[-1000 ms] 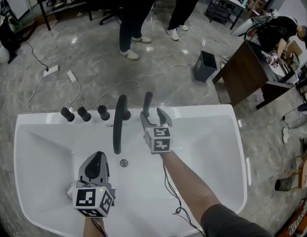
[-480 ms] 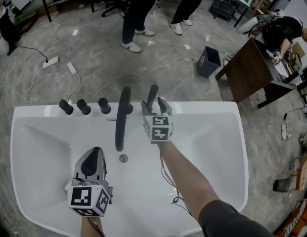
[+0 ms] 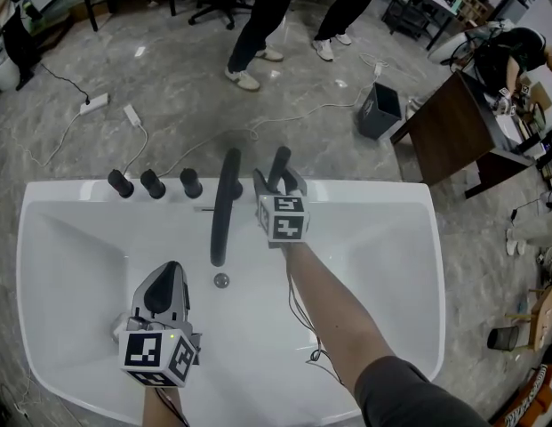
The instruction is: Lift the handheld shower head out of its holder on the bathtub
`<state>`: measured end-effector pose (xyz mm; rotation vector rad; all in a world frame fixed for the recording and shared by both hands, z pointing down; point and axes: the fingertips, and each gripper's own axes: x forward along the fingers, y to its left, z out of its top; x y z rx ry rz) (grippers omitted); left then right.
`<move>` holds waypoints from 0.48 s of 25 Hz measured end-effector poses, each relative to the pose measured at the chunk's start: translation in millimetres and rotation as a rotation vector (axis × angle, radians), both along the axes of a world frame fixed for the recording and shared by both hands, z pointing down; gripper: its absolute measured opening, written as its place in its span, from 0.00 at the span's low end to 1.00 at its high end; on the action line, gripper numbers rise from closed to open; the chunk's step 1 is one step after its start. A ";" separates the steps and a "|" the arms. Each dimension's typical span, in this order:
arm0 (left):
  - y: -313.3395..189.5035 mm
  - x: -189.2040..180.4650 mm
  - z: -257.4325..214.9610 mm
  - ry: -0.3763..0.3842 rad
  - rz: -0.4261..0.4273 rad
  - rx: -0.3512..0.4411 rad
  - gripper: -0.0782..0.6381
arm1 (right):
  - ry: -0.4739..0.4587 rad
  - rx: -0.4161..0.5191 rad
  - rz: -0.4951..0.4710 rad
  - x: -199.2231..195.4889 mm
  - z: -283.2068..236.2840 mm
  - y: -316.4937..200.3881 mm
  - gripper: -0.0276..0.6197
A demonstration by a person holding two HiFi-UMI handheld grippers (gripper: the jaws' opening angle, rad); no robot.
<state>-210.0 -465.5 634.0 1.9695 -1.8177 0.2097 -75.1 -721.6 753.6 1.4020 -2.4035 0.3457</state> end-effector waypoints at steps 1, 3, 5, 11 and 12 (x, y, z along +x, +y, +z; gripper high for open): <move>0.7 -0.7 0.0 0.000 -0.002 0.000 0.13 | 0.004 0.001 0.004 0.2 0.4 -0.4 0.43; 2.2 -2.5 -0.6 0.000 -0.009 0.002 0.13 | 0.013 0.005 0.024 3.5 0.2 -3.1 0.36; 3.4 -3.1 -1.3 -0.001 -0.014 0.003 0.13 | 0.017 0.004 0.037 6.5 -0.1 -6.3 0.27; 8.3 -2.8 -2.2 0.005 -0.018 -0.002 0.13 | 0.030 0.004 0.015 6.1 -1.8 -4.3 0.26; 9.7 -2.9 -2.6 0.007 -0.019 -0.005 0.13 | 0.031 -0.002 0.016 6.9 -2.3 -2.6 0.26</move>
